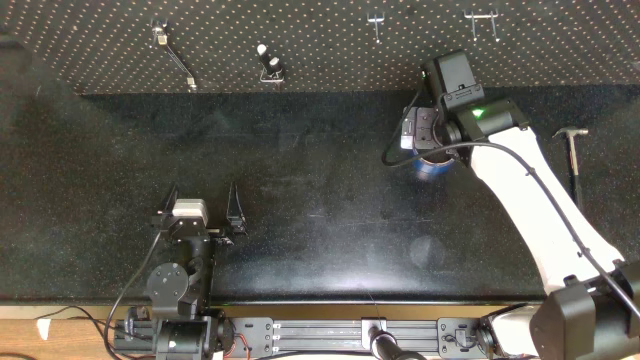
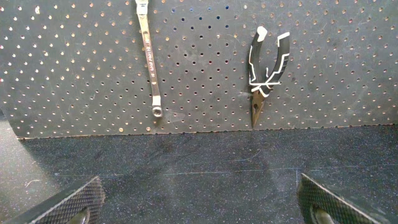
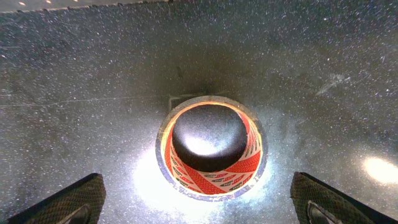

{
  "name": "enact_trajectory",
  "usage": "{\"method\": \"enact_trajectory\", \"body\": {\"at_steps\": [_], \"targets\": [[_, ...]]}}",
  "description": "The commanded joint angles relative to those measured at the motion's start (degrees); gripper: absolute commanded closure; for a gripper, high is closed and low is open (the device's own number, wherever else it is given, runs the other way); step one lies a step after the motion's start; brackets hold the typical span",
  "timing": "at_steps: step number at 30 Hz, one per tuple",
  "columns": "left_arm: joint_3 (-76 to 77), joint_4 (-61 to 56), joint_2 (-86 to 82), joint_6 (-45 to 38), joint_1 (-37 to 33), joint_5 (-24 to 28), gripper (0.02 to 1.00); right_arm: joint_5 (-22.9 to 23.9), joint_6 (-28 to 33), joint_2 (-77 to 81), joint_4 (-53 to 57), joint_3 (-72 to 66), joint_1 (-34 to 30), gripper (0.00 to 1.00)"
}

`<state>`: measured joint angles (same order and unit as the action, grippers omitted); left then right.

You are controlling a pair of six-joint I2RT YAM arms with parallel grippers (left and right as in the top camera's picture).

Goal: Place Tools Onto Pegboard

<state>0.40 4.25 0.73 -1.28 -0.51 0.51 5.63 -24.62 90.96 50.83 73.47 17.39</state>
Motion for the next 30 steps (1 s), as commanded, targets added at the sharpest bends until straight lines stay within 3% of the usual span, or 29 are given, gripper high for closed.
{"method": "enact_trajectory", "body": {"at_steps": [1, 8, 30], "targets": [[-0.09, 0.44, -0.55, -0.52, -0.28, 1.05, 0.023, -0.24, -0.42, 1.88, -1.03, 1.20, 0.57, 0.027], [-0.09, 0.46, -0.55, -0.52, -0.28, 1.05, 0.023, -2.86, -0.90, 5.97, -5.81, 1.20, 1.57, 0.023], [-0.09, 0.44, -0.55, -0.52, -0.28, 1.05, 0.023, -3.78, -1.09, 12.41, -9.62, 1.20, 2.43, 0.025]]}}
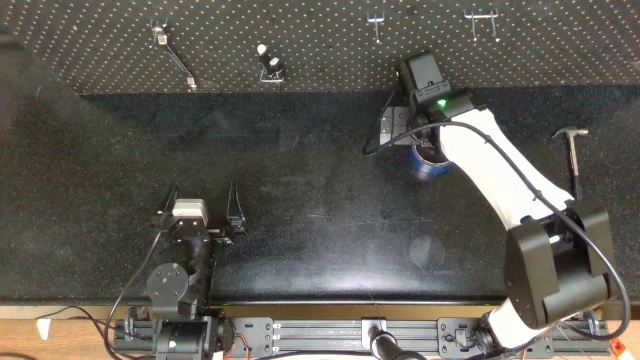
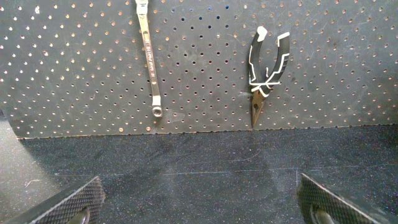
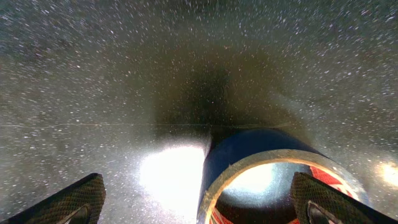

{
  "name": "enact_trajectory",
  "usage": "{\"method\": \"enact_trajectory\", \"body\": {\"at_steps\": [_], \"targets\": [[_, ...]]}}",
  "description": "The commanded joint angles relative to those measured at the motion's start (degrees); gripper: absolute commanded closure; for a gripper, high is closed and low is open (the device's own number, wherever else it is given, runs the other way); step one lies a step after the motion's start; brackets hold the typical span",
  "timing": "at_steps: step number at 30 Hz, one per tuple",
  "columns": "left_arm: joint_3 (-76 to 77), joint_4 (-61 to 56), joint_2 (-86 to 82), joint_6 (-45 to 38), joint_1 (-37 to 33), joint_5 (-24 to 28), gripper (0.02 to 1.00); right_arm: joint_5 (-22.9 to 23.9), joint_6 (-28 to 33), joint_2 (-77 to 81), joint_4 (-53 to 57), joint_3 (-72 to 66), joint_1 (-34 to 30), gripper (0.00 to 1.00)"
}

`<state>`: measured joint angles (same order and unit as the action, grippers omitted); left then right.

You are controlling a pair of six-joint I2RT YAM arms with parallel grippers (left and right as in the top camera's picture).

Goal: Place Tools Onto Pegboard

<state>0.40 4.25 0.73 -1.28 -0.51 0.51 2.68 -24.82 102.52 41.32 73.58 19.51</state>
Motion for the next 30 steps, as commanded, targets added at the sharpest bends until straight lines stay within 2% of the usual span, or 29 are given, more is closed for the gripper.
{"method": "enact_trajectory", "body": {"at_steps": [1, 15, 21, 25, 27, 28, 30], "targets": [[-0.09, 0.46, -0.55, -0.52, -0.28, 1.05, 0.023, -0.85, -0.90, 0.98, -0.07, 1.09, 0.31, 0.025], [-0.09, 0.44, -0.55, -0.52, -0.28, 1.05, 0.023, -2.32, -0.81, 3.93, 2.10, 1.07, 0.31, 0.025], [-0.09, 0.46, -0.55, -0.52, -0.28, 1.05, 0.023, -2.34, 4.98, 4.00, 2.29, 1.05, 0.31, 0.023], [-0.09, 0.46, -0.55, -0.52, -0.28, 1.05, 0.020, -3.76, 5.88, 4.00, 2.29, 1.05, 0.31, 0.025], [-0.09, 0.44, -0.55, -0.52, -0.28, 1.05, 0.023, -4.61, 5.90, 4.00, 2.29, 1.05, 0.31, 0.187], [-0.09, 0.44, -0.55, -0.52, -0.28, 1.05, 0.023, -4.74, 6.08, 4.00, 2.29, 1.05, 0.31, 0.318], [-0.09, 0.44, -0.55, -0.52, -0.28, 1.05, 0.023, -4.85, 6.10, 4.00, 2.29, 1.05, 0.31, 0.496]]}}
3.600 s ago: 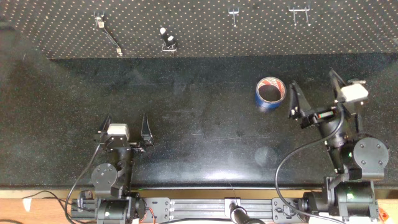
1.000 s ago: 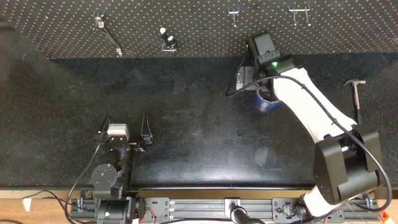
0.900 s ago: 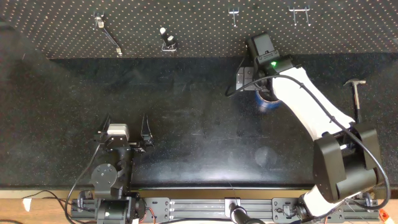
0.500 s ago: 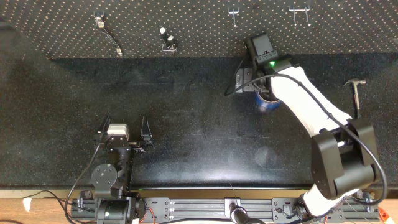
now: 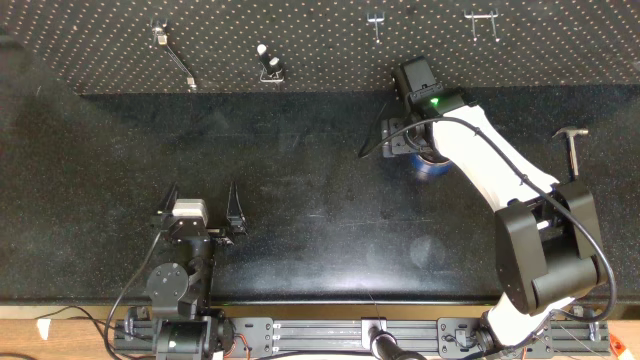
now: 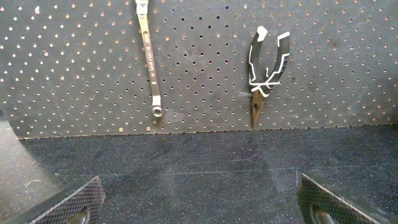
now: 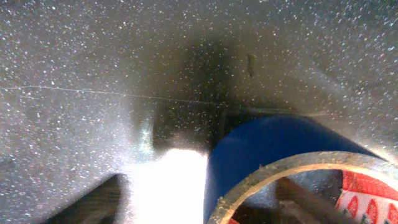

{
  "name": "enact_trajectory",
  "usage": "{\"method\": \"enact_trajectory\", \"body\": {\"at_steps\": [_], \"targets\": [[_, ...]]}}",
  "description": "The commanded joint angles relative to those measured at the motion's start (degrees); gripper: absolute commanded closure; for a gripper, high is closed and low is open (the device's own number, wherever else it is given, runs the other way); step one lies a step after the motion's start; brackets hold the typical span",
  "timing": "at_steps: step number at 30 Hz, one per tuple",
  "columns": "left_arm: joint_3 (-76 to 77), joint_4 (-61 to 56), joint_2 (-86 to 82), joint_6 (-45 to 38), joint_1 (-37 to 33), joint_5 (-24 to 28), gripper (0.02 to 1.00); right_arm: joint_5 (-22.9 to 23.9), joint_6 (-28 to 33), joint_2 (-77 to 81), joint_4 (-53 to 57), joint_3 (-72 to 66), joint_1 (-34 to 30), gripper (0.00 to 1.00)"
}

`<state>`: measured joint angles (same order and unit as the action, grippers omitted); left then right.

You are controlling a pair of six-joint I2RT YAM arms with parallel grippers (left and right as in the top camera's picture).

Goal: Place Tools Onto Pegboard

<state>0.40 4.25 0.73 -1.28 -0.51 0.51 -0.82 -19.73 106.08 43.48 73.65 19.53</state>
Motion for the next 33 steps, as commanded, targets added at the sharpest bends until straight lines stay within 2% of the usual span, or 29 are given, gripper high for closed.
{"method": "enact_trajectory", "body": {"at_steps": [1, 2, 5, 6, 13, 23, 27, 33], "targets": [[-0.09, 0.44, -0.55, -0.52, -0.28, 1.05, 0.023, -1.36, 1.01, 0.44, 0.13, 0.98, 0.28, 0.581], [-0.09, 0.44, -0.55, -0.52, -0.28, 1.05, 0.023, -1.36, 1.01, 0.44, 0.15, 0.98, 0.28, 0.684], [-0.09, 0.46, -0.55, -0.52, -0.28, 1.05, 0.023, -1.36, 1.03, 0.28, 0.17, 0.98, 0.28, 0.901], [-0.09, 0.46, -0.55, -0.52, -0.28, 1.05, 0.023, -1.36, 1.09, 0.04, 0.15, 0.98, 0.26, 0.921], [-0.09, 0.44, -0.55, -0.52, -0.28, 1.05, 0.023, -1.16, 2.51, -5.88, 0.20, 0.94, 0.31, 0.925], [-0.09, 0.46, -0.55, -0.52, -0.28, 1.05, 0.023, -1.14, 5.11, -26.82, -0.17, 0.94, 4.00, 0.925], [-0.09, 0.46, -0.55, -0.52, -0.28, 1.05, 0.023, -1.09, 7.23, -31.45, -5.53, 0.94, 5.51, 0.925], [-0.09, 0.44, -0.55, -0.52, -0.28, 1.05, 0.023, -1.03, 11.13, -29.97, -15.82, 0.94, 7.26, 0.923]]}}
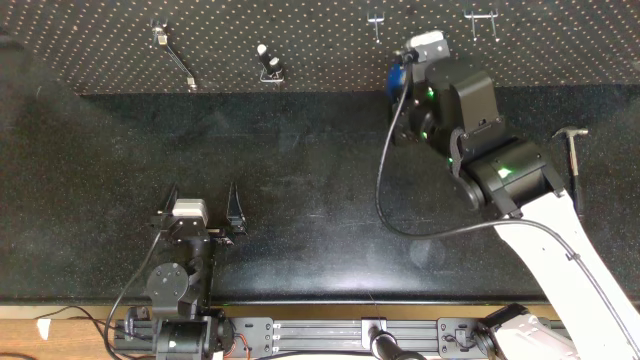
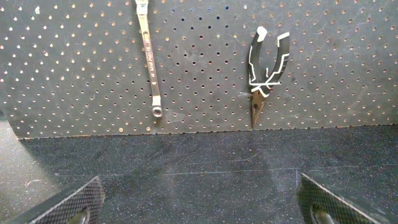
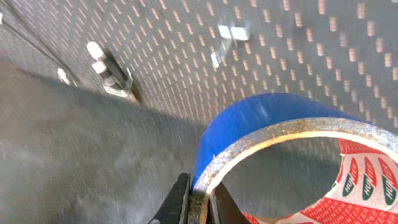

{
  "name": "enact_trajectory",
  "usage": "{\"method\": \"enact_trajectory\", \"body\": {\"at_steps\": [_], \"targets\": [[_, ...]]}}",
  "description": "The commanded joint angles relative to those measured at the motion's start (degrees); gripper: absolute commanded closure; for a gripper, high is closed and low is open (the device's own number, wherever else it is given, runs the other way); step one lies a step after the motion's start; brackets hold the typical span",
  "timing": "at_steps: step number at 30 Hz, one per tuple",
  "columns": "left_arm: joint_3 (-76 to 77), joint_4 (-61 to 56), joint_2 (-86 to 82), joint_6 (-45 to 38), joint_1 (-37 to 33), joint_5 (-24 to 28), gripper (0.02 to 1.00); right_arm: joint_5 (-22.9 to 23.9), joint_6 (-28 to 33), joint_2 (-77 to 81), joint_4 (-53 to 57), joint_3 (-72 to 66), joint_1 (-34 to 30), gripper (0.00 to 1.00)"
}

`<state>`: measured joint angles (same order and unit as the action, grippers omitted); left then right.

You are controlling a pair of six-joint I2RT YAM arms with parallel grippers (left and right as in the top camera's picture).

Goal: Place Tools Onto Pegboard

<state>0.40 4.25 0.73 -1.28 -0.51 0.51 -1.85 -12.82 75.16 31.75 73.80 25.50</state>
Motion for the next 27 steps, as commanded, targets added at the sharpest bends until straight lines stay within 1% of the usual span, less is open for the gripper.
{"method": "enact_trajectory", "body": {"at_steps": [1, 3, 6, 9, 15, 27], "targets": [[-0.09, 0.44, -0.55, -0.52, -0.28, 1.05, 0.023, 0.57, 4.52, 1.62, -5.49, 0.79, 1.53, 0.925], [-0.09, 0.44, -0.55, -0.52, -0.28, 1.05, 0.023, 4.59, 4.59, 3.17, -8.02, 0.79, 2.58, 0.925], [-0.09, 0.44, -0.55, -0.52, -0.28, 1.05, 0.023, 7.54, 4.74, 4.44, -10.21, 0.79, 3.76, 0.925], [-0.09, 0.46, -0.55, -0.52, -0.28, 1.05, 0.023, 7.72, 6.32, 5.62, -12.35, 0.79, 4.55, 0.923], [-0.09, 0.44, -0.55, -0.52, -0.28, 1.05, 0.023, 10.08, 6.29, 8.79, -17.40, 0.79, 4.61, 0.928], [-0.09, 0.44, -0.55, -0.52, -0.28, 1.05, 0.023, 10.05, 6.34, 13.68, -20.35, 0.79, 4.61, 0.925]]}}
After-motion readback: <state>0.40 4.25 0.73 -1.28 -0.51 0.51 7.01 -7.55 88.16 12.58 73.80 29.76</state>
